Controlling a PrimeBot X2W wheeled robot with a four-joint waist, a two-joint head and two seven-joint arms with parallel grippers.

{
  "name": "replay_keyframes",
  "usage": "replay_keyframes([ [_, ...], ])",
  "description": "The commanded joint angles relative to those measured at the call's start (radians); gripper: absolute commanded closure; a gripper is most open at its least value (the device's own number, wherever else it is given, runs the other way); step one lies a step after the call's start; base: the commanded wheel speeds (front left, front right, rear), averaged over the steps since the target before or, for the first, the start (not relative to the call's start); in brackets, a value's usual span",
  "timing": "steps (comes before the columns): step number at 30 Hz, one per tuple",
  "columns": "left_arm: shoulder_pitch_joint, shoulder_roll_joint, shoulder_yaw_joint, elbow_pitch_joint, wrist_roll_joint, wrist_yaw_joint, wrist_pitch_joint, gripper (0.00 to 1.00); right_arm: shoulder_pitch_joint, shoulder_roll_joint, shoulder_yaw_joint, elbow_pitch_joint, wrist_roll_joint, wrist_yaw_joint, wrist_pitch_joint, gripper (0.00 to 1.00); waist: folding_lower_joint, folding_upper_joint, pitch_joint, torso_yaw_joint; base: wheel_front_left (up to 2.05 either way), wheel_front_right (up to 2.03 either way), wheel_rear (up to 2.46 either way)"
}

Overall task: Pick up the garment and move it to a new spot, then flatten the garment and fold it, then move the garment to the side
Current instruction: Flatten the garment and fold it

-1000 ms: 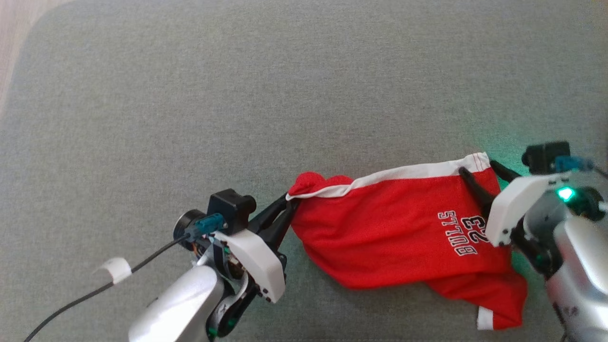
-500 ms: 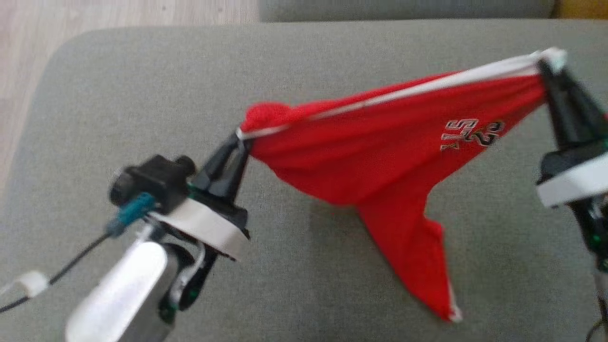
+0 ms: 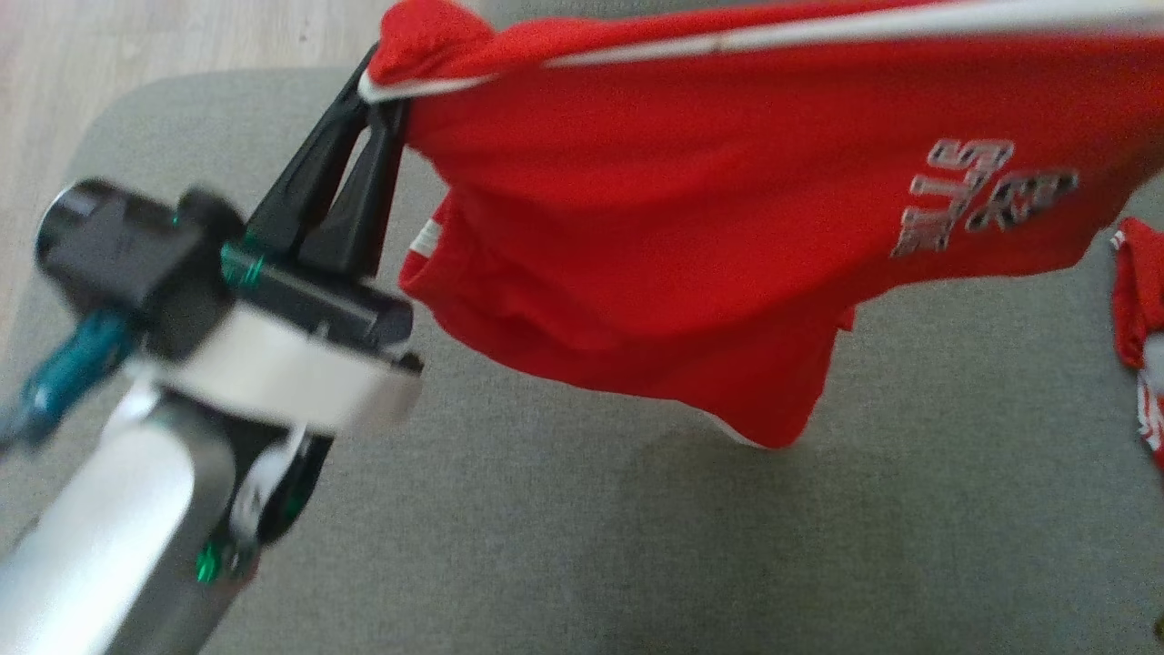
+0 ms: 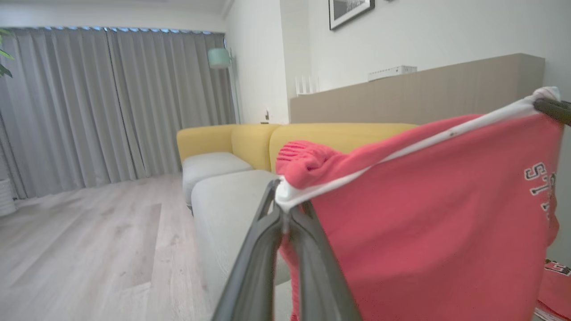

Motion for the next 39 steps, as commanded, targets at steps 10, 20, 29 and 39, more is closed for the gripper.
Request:
replay_keyframes([
  [10,-0.468,-0.197,0.070,0.676,-0.141,-0.189,-0.152,1.00,-0.612,-0.067,0.145,0.614,0.160,-0.001,-0.120,1.00,0.0001,0.0000,0.039,-0.007,0.00,0.00,0.00],
  [20,-0.561,-0.344,0.149,1.342,-0.210,-0.255,-0.406,1.00,-0.789,0.068,0.396,1.127,0.237,-0.001,-0.310,1.00,0.0001,0.0000,0.033,-0.070,0.00,0.00,0.00],
  [29,-0.394,-0.433,0.143,1.677,-0.281,-0.312,-0.433,1.00,-0.560,0.163,0.569,1.449,0.399,-0.001,-0.383,1.00,0.0001,0.0000,0.082,-0.080,0.00,0.00,0.00],
  [39,-0.196,-0.437,0.086,1.619,-0.234,-0.360,-0.547,1.00,-0.290,0.050,0.614,1.341,0.516,-0.001,-0.587,1.00,0.0001,0.0000,0.074,-0.054,0.00,0.00,0.00],
])
